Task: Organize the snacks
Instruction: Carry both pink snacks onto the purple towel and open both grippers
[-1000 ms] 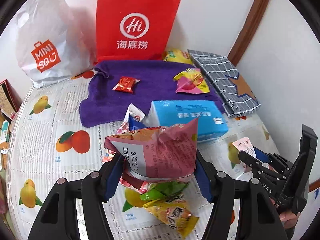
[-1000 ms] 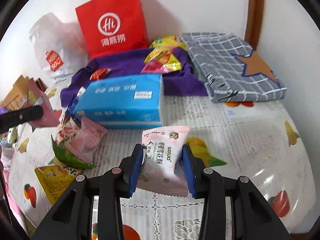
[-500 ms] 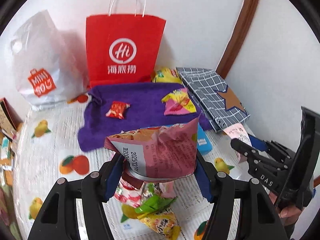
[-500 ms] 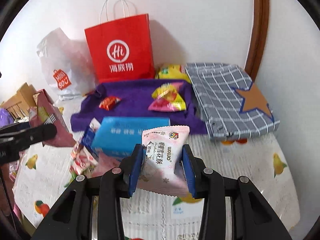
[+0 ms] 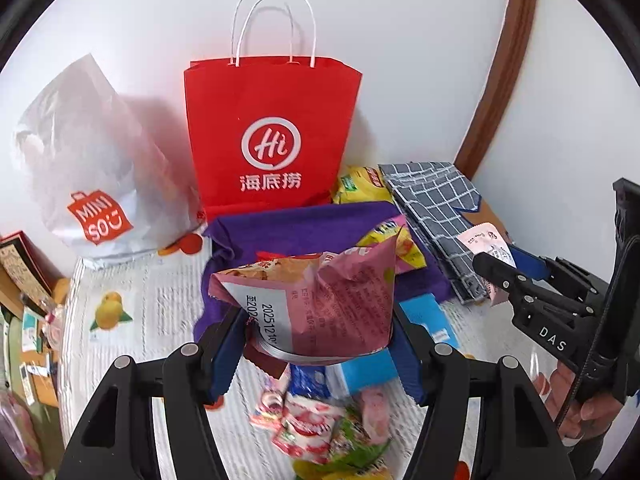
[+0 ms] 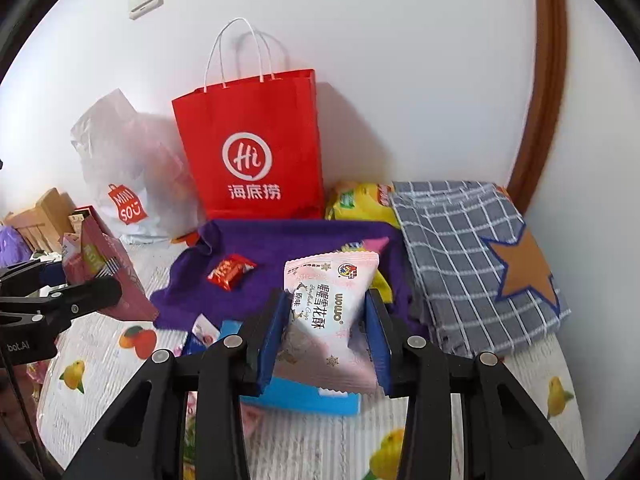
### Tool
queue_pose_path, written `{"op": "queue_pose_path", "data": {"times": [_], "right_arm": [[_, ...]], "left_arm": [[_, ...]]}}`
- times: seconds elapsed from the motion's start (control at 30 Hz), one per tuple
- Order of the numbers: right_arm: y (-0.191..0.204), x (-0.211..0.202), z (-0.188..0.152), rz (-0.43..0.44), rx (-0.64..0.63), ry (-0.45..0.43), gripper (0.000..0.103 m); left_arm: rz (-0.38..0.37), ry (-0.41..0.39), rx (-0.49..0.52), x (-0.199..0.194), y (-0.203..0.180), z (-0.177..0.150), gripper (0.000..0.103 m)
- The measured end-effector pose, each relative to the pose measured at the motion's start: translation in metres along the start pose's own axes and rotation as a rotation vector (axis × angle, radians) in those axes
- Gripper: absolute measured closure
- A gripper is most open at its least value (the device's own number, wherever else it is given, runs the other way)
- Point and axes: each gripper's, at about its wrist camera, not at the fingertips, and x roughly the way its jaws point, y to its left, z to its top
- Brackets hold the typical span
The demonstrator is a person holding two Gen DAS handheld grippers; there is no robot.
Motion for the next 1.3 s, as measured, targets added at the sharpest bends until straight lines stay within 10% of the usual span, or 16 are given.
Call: {"op": "queue_pose_path", "data": {"times": [0.67,1.3], "right_arm": [[-0.005,0.101,0.047,0.045,0.028,0.059,0.063],[-0.014,0.164,0.015,0.098,0.005,0.161,0.063]], "left_arm": [[-0.005,0.021,0.012,0.085,0.029,0.060,0.040],[-0.005,0.166,-0.031,0.163,0.053,0.038,0.040]]}}
